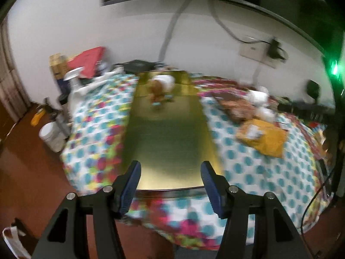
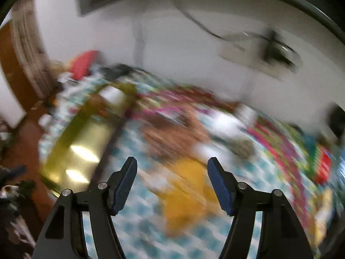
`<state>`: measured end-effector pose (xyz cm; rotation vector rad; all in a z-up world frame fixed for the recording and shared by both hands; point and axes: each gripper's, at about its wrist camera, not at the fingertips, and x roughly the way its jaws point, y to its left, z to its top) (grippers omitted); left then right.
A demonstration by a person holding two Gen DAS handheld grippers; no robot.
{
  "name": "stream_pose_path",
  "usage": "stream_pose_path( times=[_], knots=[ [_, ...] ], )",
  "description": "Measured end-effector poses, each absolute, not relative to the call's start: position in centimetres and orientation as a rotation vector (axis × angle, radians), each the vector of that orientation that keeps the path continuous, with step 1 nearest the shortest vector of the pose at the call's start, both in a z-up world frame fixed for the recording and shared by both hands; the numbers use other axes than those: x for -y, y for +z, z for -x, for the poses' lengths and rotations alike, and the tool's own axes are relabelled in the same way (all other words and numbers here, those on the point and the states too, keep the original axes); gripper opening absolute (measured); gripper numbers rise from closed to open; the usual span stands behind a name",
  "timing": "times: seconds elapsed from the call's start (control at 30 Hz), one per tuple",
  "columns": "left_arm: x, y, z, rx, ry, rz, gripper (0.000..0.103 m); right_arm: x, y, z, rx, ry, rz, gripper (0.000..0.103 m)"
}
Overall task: Organize objects
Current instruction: 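Carry the brown figurine to the gold tray and release it with the right gripper, then move the right gripper to the red barcode box and grasp it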
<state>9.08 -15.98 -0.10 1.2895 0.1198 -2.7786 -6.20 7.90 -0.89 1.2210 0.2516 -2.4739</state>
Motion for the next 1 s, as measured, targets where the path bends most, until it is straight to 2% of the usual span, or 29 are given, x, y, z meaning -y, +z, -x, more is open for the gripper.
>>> stream_pose_path(
  times=[0.1, 0.33, 0.47, 0.87, 1.0],
  knots=[
    [12.6, -0.3, -8.2, -0.076, -2.818, -1.314, 0.059, -12.4, -2.9, 5.9, -0.29, -2.521, -1.315, 0.065],
    [7.4, -2.0, -6.6, -0.035, -2.838, -1.425, 0.059, -18.0, -6.4, 6.3, -0.163, -2.512, -1.374, 0.065],
    [6.0, -3.3, -6.2, -0.042, -2.819, -1.457, 0.059, -18.2, -7.5, 7.7, -0.165, -2.506, -1.358, 0.065],
    [4.8, -5.3, -5.1, -0.025, -2.777, -1.531, 0.059, -15.1, -9.8, 11.9, -0.01, -2.442, -1.388, 0.065],
    [4.6, -5.6, -4.7, -0.023, -2.768, -1.541, 0.059, -14.0, -10.1, 11.9, -0.044, -2.434, -1.383, 0.064]
  ],
)
